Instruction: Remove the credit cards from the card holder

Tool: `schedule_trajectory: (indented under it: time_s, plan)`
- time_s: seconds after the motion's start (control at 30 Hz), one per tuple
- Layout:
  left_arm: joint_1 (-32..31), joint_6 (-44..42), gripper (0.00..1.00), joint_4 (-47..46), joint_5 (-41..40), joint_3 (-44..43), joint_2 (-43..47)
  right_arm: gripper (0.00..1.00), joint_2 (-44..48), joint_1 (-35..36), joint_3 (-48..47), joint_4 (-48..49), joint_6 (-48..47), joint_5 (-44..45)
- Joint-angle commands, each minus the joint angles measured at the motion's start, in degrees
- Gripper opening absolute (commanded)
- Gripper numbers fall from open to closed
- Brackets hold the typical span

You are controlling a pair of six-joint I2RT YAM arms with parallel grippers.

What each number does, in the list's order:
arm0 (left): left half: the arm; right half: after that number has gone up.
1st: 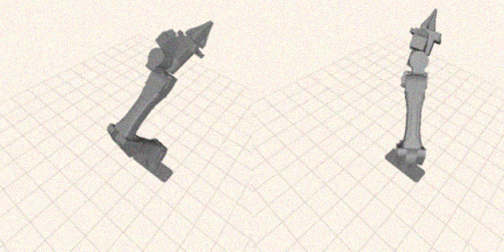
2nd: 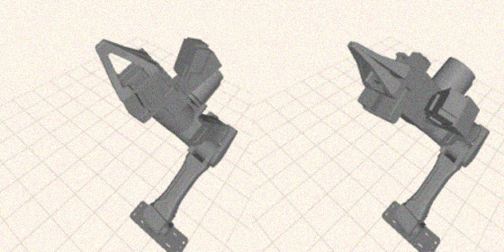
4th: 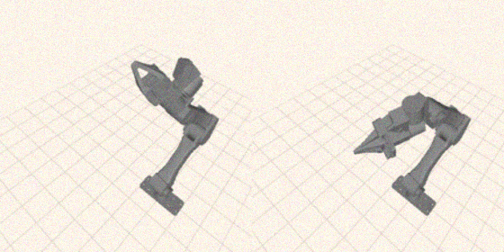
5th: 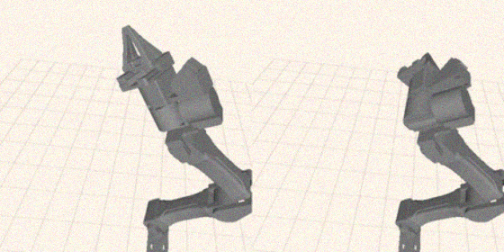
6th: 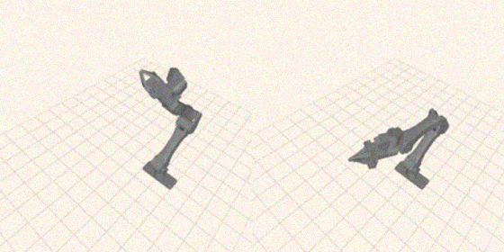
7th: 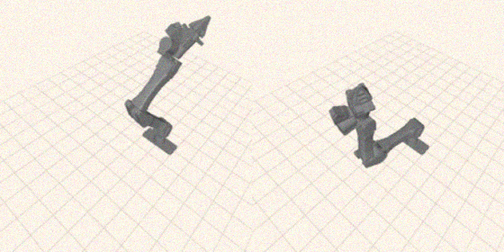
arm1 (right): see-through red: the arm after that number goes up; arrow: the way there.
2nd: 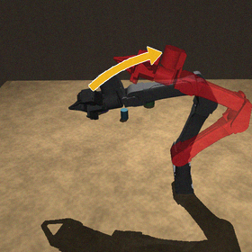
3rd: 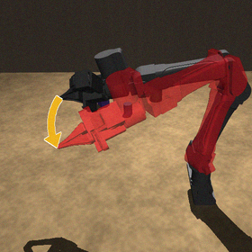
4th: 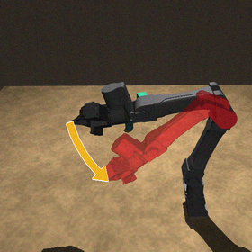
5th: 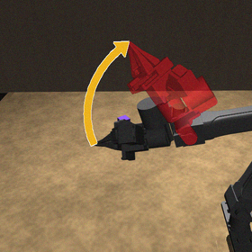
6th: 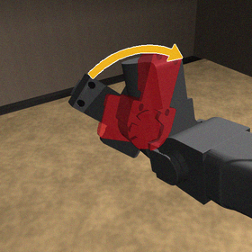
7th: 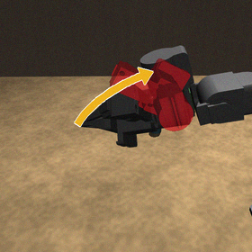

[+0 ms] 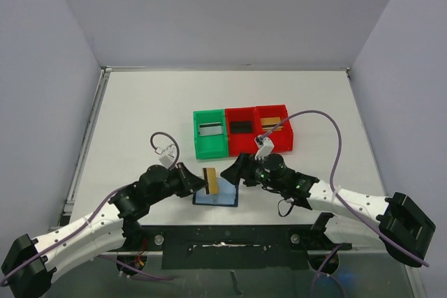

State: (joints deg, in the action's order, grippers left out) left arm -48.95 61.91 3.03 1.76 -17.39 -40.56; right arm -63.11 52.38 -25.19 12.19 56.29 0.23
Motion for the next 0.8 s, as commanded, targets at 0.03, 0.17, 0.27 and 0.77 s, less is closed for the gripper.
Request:
schedule_trajectory:
  time_s: [0.03, 0.17, 0.27, 0.77]
  plan:
    - [0.6, 1.3, 0.0, -12.6, 3.4, 4.7, 4.7, 0.78, 3.6, -6.9, -1.3, 4.9, -5.8, -10.5]
    - [1.3, 2.9, 0.0, -20.1, 6.1, 7.2, 7.0, 0.77, 5.3, -12.4, 0.5, 11.2, -5.4, -22.2]
    - [1.6, 3.6, 0.0, -24.7, 7.0, 7.8, 7.5, 0.77, 6.7, -14.4, 1.0, 12.7, -4.6, -24.3]
    - [1.8, 5.2, 0.0, -45.4, 8.5, 9.2, -0.1, 0.67, 0.8, -14.5, -1.2, 21.8, 1.3, -38.7]
